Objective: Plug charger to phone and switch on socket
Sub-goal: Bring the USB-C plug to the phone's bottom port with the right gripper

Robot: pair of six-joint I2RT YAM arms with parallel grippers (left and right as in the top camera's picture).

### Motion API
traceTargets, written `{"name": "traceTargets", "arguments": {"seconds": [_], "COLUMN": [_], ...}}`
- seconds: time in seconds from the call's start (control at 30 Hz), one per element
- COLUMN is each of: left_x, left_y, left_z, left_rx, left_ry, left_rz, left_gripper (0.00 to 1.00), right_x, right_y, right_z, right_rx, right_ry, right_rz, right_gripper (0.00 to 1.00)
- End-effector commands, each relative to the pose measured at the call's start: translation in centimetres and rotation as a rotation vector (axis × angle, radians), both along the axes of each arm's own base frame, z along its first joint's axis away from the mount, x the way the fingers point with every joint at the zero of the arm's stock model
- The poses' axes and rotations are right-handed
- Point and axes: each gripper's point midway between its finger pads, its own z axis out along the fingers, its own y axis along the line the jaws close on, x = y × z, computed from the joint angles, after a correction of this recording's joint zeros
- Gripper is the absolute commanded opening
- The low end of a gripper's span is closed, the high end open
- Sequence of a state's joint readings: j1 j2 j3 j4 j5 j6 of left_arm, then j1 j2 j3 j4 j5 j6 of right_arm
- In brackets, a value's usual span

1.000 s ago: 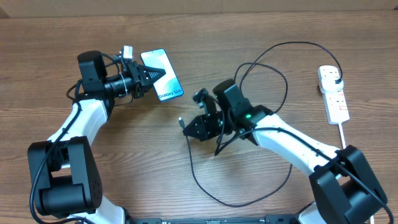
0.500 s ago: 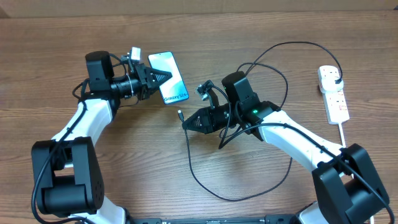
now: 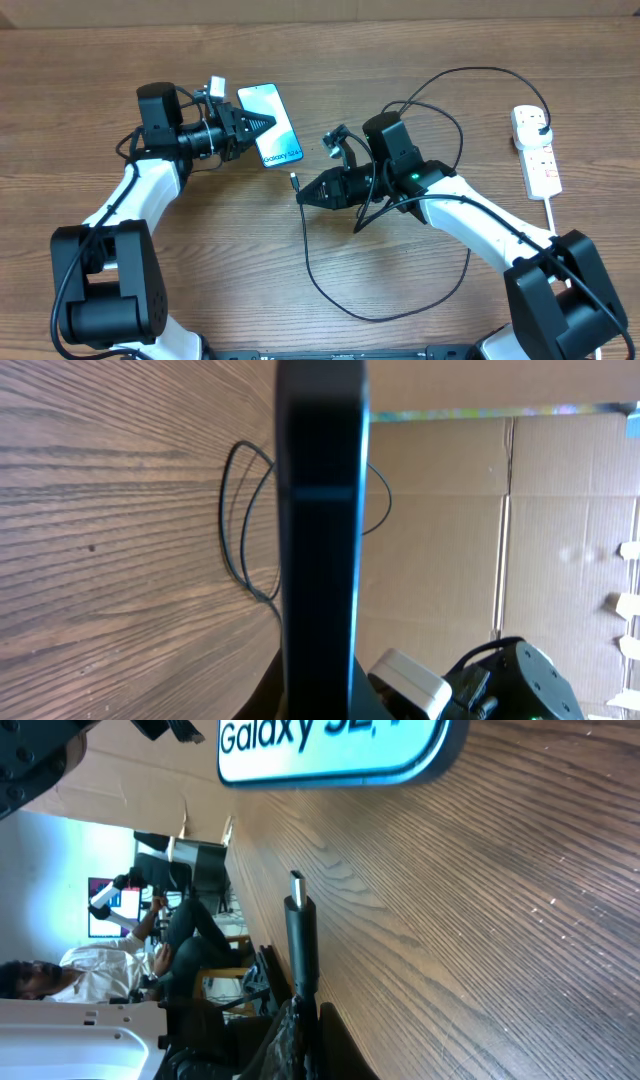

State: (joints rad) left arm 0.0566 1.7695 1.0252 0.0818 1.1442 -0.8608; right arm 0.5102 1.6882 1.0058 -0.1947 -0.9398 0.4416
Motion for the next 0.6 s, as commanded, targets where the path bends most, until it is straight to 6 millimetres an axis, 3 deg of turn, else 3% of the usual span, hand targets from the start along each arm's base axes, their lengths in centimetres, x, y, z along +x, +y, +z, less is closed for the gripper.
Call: {"name": "traceTargets", "arguments": {"seconds": [0.0,0.27,0.57], "left_x": [0.0,-0.3,0.1], "left_y": [-1.0,-1.8,-1.8], "left_z": [1.3,2.5,3.0], "left_rx": [-0.001,-0.04,-0.057], "left_ry": [-0.063,-0.097,-0.075], "left_rz": [-0.043,-0.087,-0.063], "left_gripper": [0.04,0.05,0.05], "right_x": [0.2,0.4,0.5], "right_y": [0.1,0.3,-0.8], "right_z": [2.0,3.3,4.8], "right_rx": [0.041,0.106,0.183], "right_ry": [-0.027,-0.023,-0.006], "right_rz": [0.009,0.024,0.059], "right_gripper": [0.04,0.04,0.04]}}
